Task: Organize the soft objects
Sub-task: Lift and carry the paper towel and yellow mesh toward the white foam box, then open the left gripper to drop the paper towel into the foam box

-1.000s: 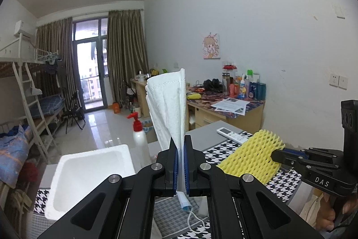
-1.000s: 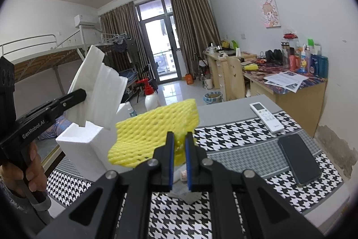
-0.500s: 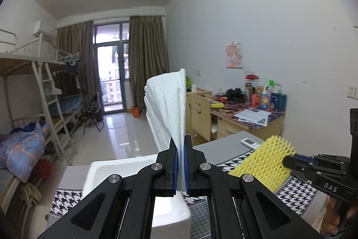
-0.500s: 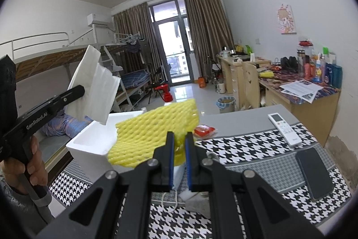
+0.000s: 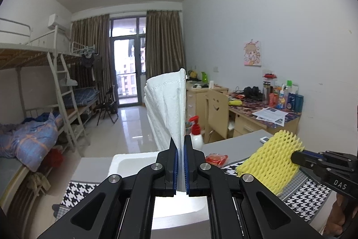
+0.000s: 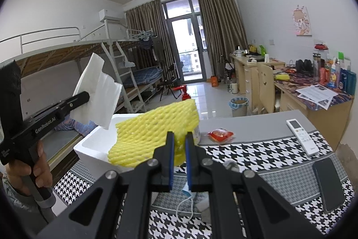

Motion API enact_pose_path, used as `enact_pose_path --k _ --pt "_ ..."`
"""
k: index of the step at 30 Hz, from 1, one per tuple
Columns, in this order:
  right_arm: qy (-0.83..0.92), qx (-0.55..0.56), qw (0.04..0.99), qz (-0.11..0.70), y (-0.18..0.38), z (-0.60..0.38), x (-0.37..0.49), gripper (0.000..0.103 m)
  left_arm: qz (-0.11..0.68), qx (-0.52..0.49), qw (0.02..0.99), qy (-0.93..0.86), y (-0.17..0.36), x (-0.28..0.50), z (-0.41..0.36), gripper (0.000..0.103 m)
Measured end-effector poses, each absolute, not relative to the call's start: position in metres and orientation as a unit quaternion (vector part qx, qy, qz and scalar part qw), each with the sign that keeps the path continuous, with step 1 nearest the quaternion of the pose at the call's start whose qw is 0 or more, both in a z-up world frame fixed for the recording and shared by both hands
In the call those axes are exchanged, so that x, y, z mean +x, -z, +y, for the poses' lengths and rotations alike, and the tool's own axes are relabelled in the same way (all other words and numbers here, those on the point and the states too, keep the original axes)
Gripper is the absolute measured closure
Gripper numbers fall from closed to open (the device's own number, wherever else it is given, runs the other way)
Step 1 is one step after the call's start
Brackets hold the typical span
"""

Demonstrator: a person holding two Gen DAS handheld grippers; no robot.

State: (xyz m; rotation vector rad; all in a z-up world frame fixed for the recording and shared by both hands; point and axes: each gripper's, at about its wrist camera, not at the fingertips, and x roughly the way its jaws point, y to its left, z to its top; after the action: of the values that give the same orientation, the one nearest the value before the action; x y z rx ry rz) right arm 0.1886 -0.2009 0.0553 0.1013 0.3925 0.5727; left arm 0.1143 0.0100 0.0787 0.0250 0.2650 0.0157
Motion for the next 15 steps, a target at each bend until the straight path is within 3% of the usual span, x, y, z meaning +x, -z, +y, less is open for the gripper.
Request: enact_pose_path --k 15 --pt "-0.293 0.037 0.934 0.2 -0.056 -0.179 0.195 0.092 0.179 -0.006 0.983 -0.029 -0.053 0.136 0.028 0.098"
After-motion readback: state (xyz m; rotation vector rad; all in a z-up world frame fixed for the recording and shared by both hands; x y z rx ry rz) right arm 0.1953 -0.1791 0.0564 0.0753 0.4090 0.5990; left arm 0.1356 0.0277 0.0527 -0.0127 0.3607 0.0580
